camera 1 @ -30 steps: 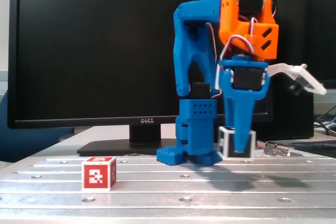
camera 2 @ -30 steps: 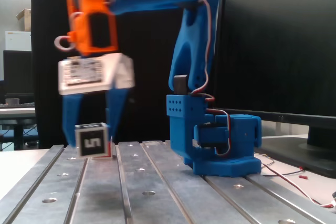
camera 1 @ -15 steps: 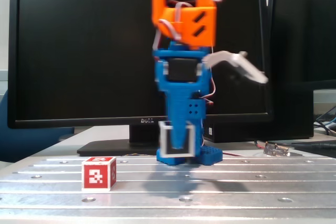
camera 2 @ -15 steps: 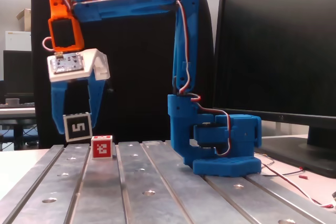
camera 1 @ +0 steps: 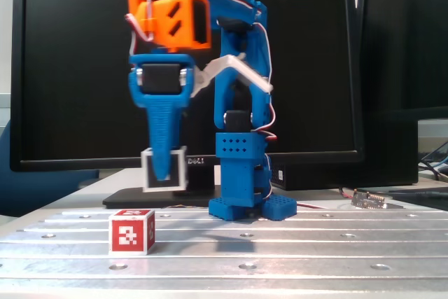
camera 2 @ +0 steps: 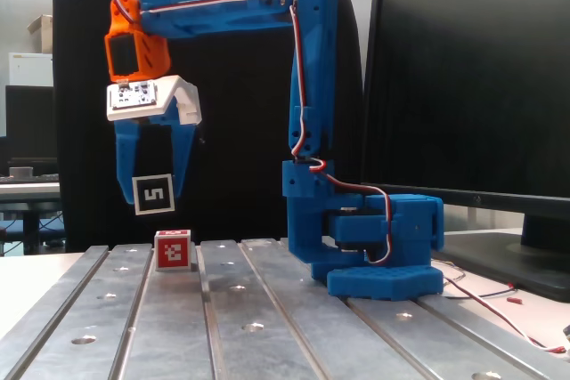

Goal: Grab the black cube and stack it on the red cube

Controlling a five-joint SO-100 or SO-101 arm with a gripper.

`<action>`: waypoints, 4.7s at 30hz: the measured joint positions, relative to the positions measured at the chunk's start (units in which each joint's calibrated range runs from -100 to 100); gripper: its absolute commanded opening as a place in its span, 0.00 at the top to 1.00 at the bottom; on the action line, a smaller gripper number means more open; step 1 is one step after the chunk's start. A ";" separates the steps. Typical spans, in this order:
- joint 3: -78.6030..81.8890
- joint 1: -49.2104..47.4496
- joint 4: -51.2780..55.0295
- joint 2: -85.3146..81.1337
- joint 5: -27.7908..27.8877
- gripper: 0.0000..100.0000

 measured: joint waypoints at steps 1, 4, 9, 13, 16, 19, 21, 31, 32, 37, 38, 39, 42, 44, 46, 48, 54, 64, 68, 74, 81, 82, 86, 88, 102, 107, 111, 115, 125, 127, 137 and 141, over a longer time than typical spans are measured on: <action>0.00 0.59 0.00 0.00 0.00 0.85; 0.00 1.78 0.00 0.00 0.05 0.85; 0.00 4.30 -1.12 0.00 0.05 0.85; 0.00 5.19 -2.58 0.00 0.05 0.85; 0.00 5.85 -3.70 0.00 0.42 0.85; 0.00 6.74 -4.47 0.00 2.41 0.85; 0.36 7.19 -5.16 0.00 2.94 0.85; 4.53 8.15 -7.65 0.00 3.25 0.85; 5.71 8.07 -8.51 -0.25 3.25 0.85; 12.32 7.93 -12.63 -3.38 3.25 0.85; 12.50 7.93 -12.72 -3.81 3.25 0.85; 12.50 7.85 -13.06 -3.97 3.25 0.85; 12.77 7.85 -13.41 -4.48 3.20 0.85; 12.77 7.85 -13.49 -4.48 3.20 0.85; 12.77 7.85 -13.49 -4.48 3.20 0.85; 12.77 7.85 -13.49 -4.48 3.20 0.85; 12.77 9.19 -13.49 -4.48 3.20 0.85; 12.77 9.41 -13.49 -4.48 3.20 0.85; 14.67 9.26 -13.84 -4.48 3.20 0.85; 15.04 9.11 -13.92 -4.48 3.20 0.85; 15.04 9.11 -13.92 -4.48 3.20 0.85; 15.04 9.11 -13.92 -4.48 3.20 0.85; 15.04 9.11 -13.92 -4.48 3.20 0.85; 15.04 9.11 -13.92 -4.48 3.31 0.85; 15.04 8.52 -15.13 -4.48 4.67 0.84; 15.04 9.04 -15.21 -4.48 5.88 0.84; 15.04 8.89 -15.21 -4.48 5.98 0.84; 15.04 9.33 -15.21 -4.48 5.98 0.84; 16.94 10.44 -16.42 -4.90 6.04 0.84; 16.94 10.44 -16.42 -4.90 6.04 0.84; 16.94 10.22 -16.42 -4.90 6.04 0.84; 16.94 10.22 -16.42 -4.90 6.04 0.84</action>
